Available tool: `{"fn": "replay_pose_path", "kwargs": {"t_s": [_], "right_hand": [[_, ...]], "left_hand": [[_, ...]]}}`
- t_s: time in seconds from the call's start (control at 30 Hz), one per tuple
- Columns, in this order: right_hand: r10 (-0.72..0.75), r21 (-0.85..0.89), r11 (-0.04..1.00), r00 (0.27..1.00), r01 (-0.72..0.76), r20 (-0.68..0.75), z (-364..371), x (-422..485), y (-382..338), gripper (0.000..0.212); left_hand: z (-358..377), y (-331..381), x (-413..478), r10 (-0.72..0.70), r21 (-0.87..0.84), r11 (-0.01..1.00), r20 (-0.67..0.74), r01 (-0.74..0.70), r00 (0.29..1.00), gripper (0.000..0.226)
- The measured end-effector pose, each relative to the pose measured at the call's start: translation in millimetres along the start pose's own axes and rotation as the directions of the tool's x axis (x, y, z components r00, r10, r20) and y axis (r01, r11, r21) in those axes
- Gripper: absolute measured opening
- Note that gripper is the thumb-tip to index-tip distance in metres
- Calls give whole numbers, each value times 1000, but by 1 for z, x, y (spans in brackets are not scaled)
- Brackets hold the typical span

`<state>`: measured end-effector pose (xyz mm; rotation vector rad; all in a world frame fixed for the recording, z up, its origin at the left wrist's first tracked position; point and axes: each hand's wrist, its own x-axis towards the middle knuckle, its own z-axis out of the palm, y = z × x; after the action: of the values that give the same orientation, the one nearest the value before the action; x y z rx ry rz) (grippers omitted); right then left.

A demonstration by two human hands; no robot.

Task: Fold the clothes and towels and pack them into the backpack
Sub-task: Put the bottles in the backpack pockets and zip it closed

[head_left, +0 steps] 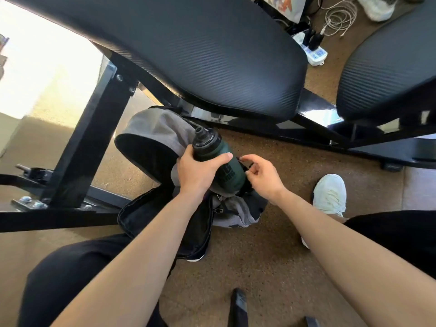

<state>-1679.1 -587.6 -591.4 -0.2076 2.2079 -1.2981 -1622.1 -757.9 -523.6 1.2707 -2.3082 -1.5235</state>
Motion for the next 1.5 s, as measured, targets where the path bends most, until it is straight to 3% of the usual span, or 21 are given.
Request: {"fn": "replay_pose_path", "kwargs": {"t_s": [0.1, 0.2, 0.37, 0.43, 0.57, 0.7, 0.8, 0.93, 1.03, 1.17, 1.27, 1.37, 1.43, 1.5], "right_hand": [[70, 56, 996, 997, -68, -40, -4, -1, 2, 37], [107, 92, 991, 993, -102, -56, -9, -4, 2, 30], [103, 76, 992, 991, -96, -85, -5, -3, -13, 24], [112, 66, 992, 989, -105, -101, -5, -1, -13, 25], [137, 90, 988, 987, -129, -85, -7, 1, -11, 28], [132, 122, 984, 991, -127, -36, -6, 1, -16, 33], [149, 122, 982, 989, -146, -14, -7, -2, -14, 40], [203, 184, 963, 979, -197, -12, -14, -4, -4, 37], [211, 258, 946, 977, -198, -21, -14, -8, -3, 22], [213, 323, 927, 977, -192, -31, -9, -8, -6, 15], [206, 319, 930, 978, -183, -38, -7, -7, -13, 14], [182, 299, 940, 983, -162, -38, -3, -5, -19, 14], [182, 283, 946, 982, -159, -57, 0, -2, -20, 15], [187, 257, 953, 980, -162, -75, 0, 0, -19, 16]], "left_hand": [[1, 2, -1, 19, -83, 996, -14, -21, 1000, 70], [3, 6, -3, 23, -156, 987, -121, -41, 992, 73], [14, 6, -26, 95, -50, 993, -179, -106, 979, 68], [17, 1, -32, 12, -101, 994, -172, -29, 985, 64], [16, -1, -33, -185, -392, 909, -74, 142, 980, 56], [6, 5, -19, -367, -632, 736, -71, 243, 928, 78], [8, 1, -20, -369, -614, 728, 25, 305, 929, 73], [8, -8, -23, -455, -656, 601, 189, 457, 870, 55], [9, -8, -11, -395, -651, 667, 105, 363, 913, 33], [14, -6, -1, -226, -531, 835, -91, 145, 970, 28], [17, -8, -4, 66, -305, 946, -165, -115, 984, 28], [22, -12, -10, 351, 25, 936, -96, -350, 932, 42], [21, -15, -7, 349, 89, 935, -38, -344, 937, 46], [14, -18, 1, 247, 97, 965, -48, -242, 968, 53]]}}
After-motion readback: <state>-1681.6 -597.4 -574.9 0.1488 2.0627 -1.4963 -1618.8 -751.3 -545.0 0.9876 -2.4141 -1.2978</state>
